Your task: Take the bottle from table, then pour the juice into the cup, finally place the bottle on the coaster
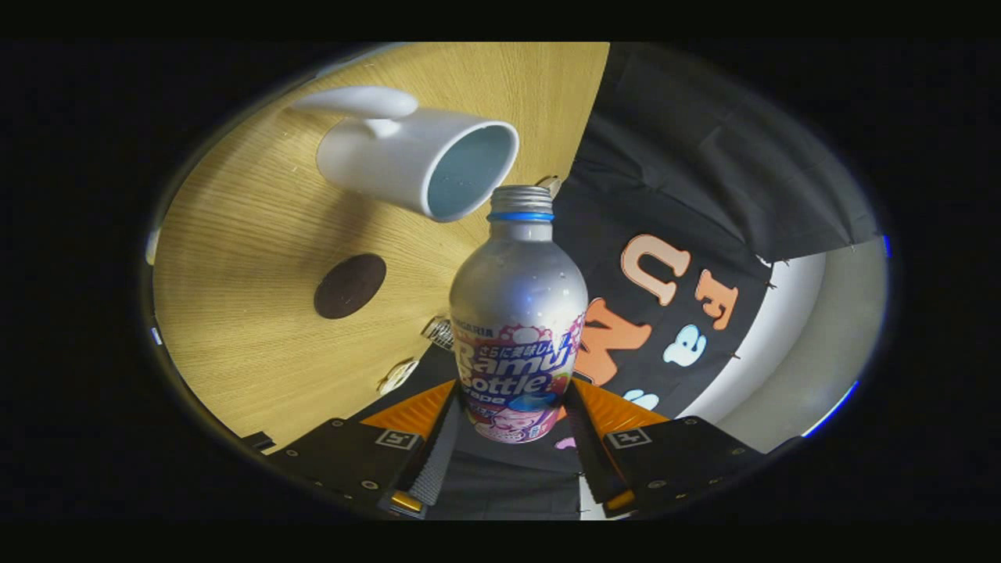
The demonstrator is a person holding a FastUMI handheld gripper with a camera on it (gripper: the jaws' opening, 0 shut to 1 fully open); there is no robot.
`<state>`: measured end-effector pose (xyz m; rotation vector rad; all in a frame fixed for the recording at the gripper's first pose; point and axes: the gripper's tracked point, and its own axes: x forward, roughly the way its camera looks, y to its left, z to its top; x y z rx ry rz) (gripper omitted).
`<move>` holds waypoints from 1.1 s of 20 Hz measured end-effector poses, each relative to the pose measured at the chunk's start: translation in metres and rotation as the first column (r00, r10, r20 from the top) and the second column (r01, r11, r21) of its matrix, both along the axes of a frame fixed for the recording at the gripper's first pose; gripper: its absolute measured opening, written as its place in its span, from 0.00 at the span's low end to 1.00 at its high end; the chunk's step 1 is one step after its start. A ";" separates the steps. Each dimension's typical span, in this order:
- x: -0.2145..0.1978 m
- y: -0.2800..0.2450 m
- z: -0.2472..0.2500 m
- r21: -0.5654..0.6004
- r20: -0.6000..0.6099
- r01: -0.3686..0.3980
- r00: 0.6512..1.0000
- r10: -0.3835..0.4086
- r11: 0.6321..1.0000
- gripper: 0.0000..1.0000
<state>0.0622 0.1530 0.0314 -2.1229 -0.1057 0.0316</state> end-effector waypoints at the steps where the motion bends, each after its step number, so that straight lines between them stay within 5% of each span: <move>1: 0.000 0.000 -0.001 0.006 -0.002 0.000 1.000 0.000 1.000 0.72; 5: -0.004 -0.004 -0.006 0.053 -0.012 0.000 1.000 0.000 0.999 0.71; 8: -0.004 -0.011 -0.011 0.206 -0.062 0.002 0.998 0.011 0.978 0.72; 10: -0.004 -0.017 -0.008 0.334 -0.085 0.028 0.996 0.001 0.942 0.72; 13: -0.005 -0.034 -0.013 0.534 -0.095 0.079 0.995 -0.033 0.842 0.72; 15: -0.001 -0.045 -0.020 0.683 -0.123 0.119 0.991 -0.048 0.720 0.72; 16: 0.004 -0.050 -0.026 0.763 -0.142 0.137 0.989 -0.043 0.632 0.72; 19: 0.017 -0.046 -0.042 0.946 -0.196 0.184 0.981 0.018 0.268 0.73; 22: 0.027 -0.034 -0.061 0.971 -0.217 0.224 0.973 0.082 -0.089 0.72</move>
